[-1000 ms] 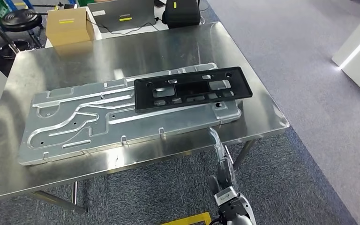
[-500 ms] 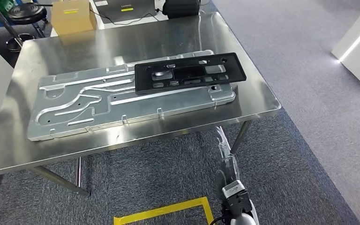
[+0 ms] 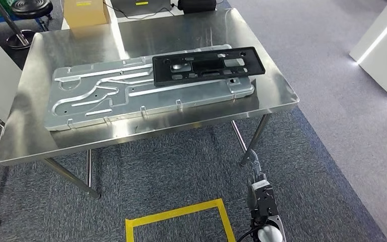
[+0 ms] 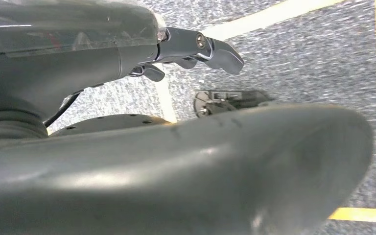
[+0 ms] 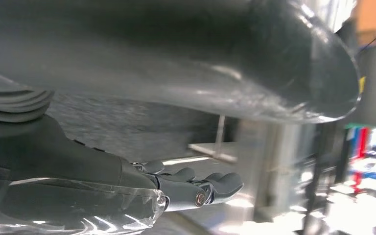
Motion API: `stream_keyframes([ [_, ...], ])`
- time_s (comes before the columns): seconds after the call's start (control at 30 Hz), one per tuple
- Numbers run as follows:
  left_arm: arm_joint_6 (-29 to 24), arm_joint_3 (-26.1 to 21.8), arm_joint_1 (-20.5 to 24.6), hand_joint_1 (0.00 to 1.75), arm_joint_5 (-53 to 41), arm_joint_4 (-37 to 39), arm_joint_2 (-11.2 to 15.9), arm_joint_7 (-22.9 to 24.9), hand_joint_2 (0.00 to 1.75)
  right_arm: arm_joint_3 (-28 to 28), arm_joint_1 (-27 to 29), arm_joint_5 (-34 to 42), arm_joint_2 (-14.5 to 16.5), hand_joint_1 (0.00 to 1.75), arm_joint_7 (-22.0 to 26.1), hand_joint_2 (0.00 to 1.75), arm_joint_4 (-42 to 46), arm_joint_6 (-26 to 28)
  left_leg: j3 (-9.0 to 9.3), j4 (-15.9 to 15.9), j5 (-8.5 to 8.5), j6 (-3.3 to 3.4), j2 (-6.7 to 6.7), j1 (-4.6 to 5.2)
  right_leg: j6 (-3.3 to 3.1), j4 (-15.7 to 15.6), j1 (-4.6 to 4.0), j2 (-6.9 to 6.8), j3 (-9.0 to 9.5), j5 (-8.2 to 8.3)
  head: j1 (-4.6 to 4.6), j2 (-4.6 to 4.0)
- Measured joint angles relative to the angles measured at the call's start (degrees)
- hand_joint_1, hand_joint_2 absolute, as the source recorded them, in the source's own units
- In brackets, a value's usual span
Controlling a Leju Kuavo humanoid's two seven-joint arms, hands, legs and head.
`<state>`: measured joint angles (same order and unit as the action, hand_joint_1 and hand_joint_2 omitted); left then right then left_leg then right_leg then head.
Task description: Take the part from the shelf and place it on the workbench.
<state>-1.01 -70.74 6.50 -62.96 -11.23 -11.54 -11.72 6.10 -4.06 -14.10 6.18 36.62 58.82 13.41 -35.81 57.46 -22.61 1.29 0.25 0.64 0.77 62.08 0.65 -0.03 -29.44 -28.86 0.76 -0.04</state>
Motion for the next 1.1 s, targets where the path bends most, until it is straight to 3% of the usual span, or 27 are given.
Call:
stream_keyframes([
  [0.13,-0.01,0.03,0.01,0.00,-0.03,0.00,0.00,0.00,0.00,-0.73,-0.55,0.22,0.07,0.00,0.20,0.00,-0.99,-0.30,-0.31,0.24,0.30,-0.25,0.01,0.13,-0.13,-3.31,-0.23,0.02,1.94,-1.34,0.04,0.00],
  [0.2,-0.07,0.07,-0.03,0.00,-0.03,0.00,0.02,0.01,0.00,-2.30,-1.33,0.46,0.30,0.00,0.64,0.00,-3.30,-0.69,-0.87,0.81,0.16,-1.01,0.00,-0.05,-0.80,-5.07,-0.44,-0.08,1.94,-1.08,0.02,0.00],
  [0.27,-0.18,0.08,-0.15,0.00,-0.03,0.00,0.07,0.05,0.00,-3.85,-1.98,0.58,0.71,0.00,0.93,0.00,-5.76,-1.05,-2.53,4.87,-3.96,-2.01,-0.12,-0.44,-1.89,-5.30,-0.42,-0.31,0.09,0.90,0.09,0.00],
  [0.33,-0.26,0.08,-0.20,0.00,-0.03,0.00,0.09,0.09,0.00,-4.54,-2.17,0.57,1.02,0.00,0.94,0.00,-6.86,-1.17,-4.43,12.32,-9.51,-2.63,-0.18,-0.69,-2.36,-5.32,-0.36,-0.48,-1.98,2.73,0.25,0.00],
  [0.37,-0.28,0.09,-0.19,0.00,-0.03,0.00,0.09,0.09,0.00,-4.75,-2.19,0.57,1.10,0.00,0.94,0.00,-7.18,-1.17,-4.68,15.30,-10.41,-2.80,-0.18,-0.77,-2.32,-5.22,-0.41,-0.54,-2.99,3.43,0.24,0.00],
  [0.4,-0.31,0.10,-0.19,0.00,-0.03,0.00,0.09,0.09,0.00,-4.93,-2.20,0.57,1.12,0.00,0.93,0.00,-7.50,-1.17,-4.20,16.75,-9.88,-2.90,-0.18,-0.82,-2.25,-5.08,-0.43,-0.61,-4.05,4.12,0.25,0.00],
  [0.43,-0.32,0.12,-0.19,0.00,-0.03,0.00,0.10,0.09,0.00,-5.08,-2.21,0.57,1.14,0.00,0.93,0.00,-7.78,-1.17,-2.77,16.28,-8.39,-2.92,-0.18,-0.86,-2.15,-4.91,-0.42,-0.66,-5.13,4.80,0.25,0.00],
  [0.5,-0.36,0.19,-0.10,0.00,-0.03,0.00,0.14,0.09,0.00,-5.26,-2.27,0.57,1.15,0.00,0.93,0.00,-8.19,-1.17,2.92,10.03,-5.99,-2.67,-0.19,-0.85,-1.83,-4.54,-0.39,-0.68,-6.96,6.09,0.27,0.00],
  [0.57,-0.39,0.33,0.09,0.00,-0.03,0.00,0.23,0.08,0.00,-5.36,-2.39,0.55,1.23,0.00,0.94,0.00,-8.39,-1.16,9.06,1.53,-6.97,-2.09,-0.22,-0.59,-1.32,-4.30,-0.44,-0.69,-7.81,7.19,0.22,0.00],
  [0.6,-0.40,0.38,0.18,0.00,-0.03,0.00,0.26,0.07,0.00,-5.38,-2.49,0.55,1.29,0.00,0.95,0.00,-8.47,-1.16,10.72,-1.05,-7.77,-1.74,-0.24,-0.42,-1.00,-4.30,-0.42,-0.72,-7.89,7.71,0.27,0.00],
  [0.67,-0.42,0.43,0.22,0.00,-0.03,0.00,0.31,0.08,0.00,-5.42,-2.67,0.54,1.41,0.00,0.95,0.00,-8.67,-1.16,10.84,-2.25,-7.49,-0.93,-0.21,-0.26,-0.26,-4.62,-0.34,-0.80,-7.92,8.85,0.38,0.00],
  [0.7,-0.42,0.43,0.21,0.00,-0.03,0.00,0.31,0.09,0.00,-5.47,-2.70,0.54,1.44,0.00,0.94,0.00,-8.78,-1.17,10.46,-2.46,-6.86,-0.50,-0.06,-0.31,0.04,-4.43,-0.25,-0.69,-8.20,8.67,0.50,0.00],
  [0.73,-0.42,0.43,0.21,0.00,-0.03,0.00,0.31,0.09,0.00,-5.56,-2.70,0.54,1.46,0.00,0.94,0.00,-8.89,-1.17,9.79,-2.61,-6.04,0.00,0.08,-0.38,0.30,-3.51,-0.19,-0.54,-8.72,7.26,0.45,-0.01],
  [0.77,-0.42,0.44,0.20,0.00,-0.03,0.00,0.31,0.09,0.00,-5.66,-2.70,0.54,1.46,0.00,0.94,0.00,-8.99,-1.16,8.98,-2.80,-5.14,0.40,0.22,-0.45,0.52,-1.56,-0.11,-0.40,-9.48,4.73,0.39,-0.01],
  [0.83,-0.43,0.46,0.19,0.00,-0.03,0.00,0.31,0.09,0.00,-5.83,-2.71,0.54,1.45,0.00,0.94,0.00,-9.17,-1.11,6.99,-2.73,-3.46,0.79,0.32,-0.35,0.88,5.53,0.09,-0.21,-11.31,-1.76,0.28,-0.01],
  [0.87,-0.44,0.46,0.17,0.00,-0.03,0.00,0.31,0.09,0.00,-5.87,-2.70,0.54,1.46,0.00,0.95,0.00,-9.27,-1.09,5.91,-2.60,-2.68,0.77,0.34,-0.30,1.07,9.22,0.14,-0.20,-11.90,-3.40,0.28,0.00],
  [0.9,-0.44,0.47,0.16,0.00,-0.03,0.00,0.32,0.09,0.00,-5.90,-2.70,0.54,1.46,0.00,0.95,0.00,-9.38,-1.08,4.77,-2.40,-1.92,0.70,0.36,-0.27,1.22,11.85,0.20,-0.20,-11.92,-3.51,0.28,0.00],
  [0.93,-0.44,0.47,0.15,0.00,-0.03,0.00,0.32,0.09,0.00,-5.95,-2.69,0.54,1.46,0.00,0.95,0.00,-9.48,-1.08,3.59,-2.15,-1.24,0.57,0.38,-0.26,1.31,12.62,0.26,-0.21,-11.07,-2.27,0.28,0.00],
  [1.0,-0.44,0.47,0.15,0.00,-0.03,0.00,0.31,0.09,0.00,-6.04,-2.74,0.54,1.46,0.00,0.95,0.00,-9.60,-1.08,1.49,-1.43,-0.10,0.20,0.36,-0.26,1.30,8.35,0.47,-0.21,-6.35,0.57,0.28,0.00],
  [1.07,-0.44,0.48,0.15,0.00,-0.03,0.00,0.31,0.09,0.00,-6.10,-2.98,0.54,1.49,0.00,0.95,0.00,-9.62,-1.08,-0.01,-0.50,0.70,-0.34,0.31,-0.13,1.01,-0.16,0.40,-0.15,0.01,-0.29,0.32,0.00],
  [1.1,-0.44,0.48,0.16,0.00,-0.03,0.00,0.32,0.09,0.00,-6.11,-3.10,0.54,1.52,0.00,0.95,0.00,-9.62,-1.08,-0.44,-0.17,1.12,-0.67,0.31,-0.12,0.74,-3.30,0.27,-0.11,2.03,-1.29,0.32,0.00],
])
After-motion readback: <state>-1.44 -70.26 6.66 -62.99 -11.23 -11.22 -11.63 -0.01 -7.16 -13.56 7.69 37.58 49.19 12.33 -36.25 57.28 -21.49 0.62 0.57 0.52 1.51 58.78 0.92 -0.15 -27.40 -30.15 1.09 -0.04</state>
